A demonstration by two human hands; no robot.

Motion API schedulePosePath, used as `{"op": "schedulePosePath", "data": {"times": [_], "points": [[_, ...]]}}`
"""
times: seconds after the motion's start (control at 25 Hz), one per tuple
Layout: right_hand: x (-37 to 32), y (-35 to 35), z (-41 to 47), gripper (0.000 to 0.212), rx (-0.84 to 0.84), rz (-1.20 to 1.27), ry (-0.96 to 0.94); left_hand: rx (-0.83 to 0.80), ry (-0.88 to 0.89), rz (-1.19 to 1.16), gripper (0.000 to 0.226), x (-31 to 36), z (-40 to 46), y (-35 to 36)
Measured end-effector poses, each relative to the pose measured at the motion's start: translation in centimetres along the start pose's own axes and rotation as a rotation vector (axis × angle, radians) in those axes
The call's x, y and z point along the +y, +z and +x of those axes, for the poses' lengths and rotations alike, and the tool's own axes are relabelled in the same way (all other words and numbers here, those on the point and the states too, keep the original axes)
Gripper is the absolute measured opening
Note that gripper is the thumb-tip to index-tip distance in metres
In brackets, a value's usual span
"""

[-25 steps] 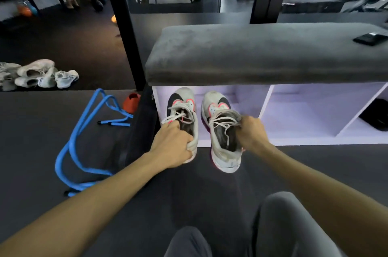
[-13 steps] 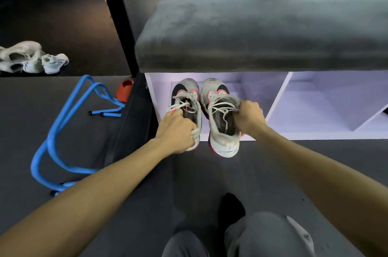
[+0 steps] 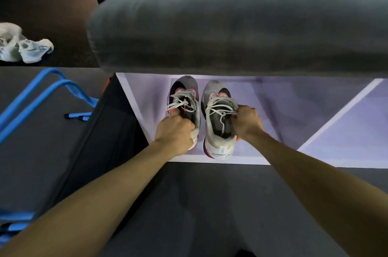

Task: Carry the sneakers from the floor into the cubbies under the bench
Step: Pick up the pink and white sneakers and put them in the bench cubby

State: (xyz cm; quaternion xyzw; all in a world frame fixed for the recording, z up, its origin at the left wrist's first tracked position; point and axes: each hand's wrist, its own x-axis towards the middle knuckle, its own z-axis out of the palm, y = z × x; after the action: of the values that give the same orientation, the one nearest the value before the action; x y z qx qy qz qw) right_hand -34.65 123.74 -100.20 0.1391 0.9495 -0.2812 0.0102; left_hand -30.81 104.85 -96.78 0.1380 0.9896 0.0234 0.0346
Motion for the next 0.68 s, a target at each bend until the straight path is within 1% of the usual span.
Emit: {"op": "schedulePosePath", "data": {"times": [0.12,0.24,0.36,0.68], "points": [[-0.2,3.1,3.7,0.027,-0.014,-0.044,0.012,-0.048,-0.045,-0.031,0.023,-1.3,3.7,2.5],[-0.6,5.2,6.8,0.027,-0.020,-0.037,0.011,-0.073,-0.073,-0.066,0.026,-2.5,6.6,4.3],[-0.7,6.7,9.0,0.026,-0.018,-0.014,0.026,-0.089,-0.088,-0.078,0.025,-3.4,8.7,5.7],[-0.2,9.0,11.6,0.025,-0.056,0.096,0.034,-0.050,-0.186,-0.068,0.018,-4.2,11.3,9.4]]}}
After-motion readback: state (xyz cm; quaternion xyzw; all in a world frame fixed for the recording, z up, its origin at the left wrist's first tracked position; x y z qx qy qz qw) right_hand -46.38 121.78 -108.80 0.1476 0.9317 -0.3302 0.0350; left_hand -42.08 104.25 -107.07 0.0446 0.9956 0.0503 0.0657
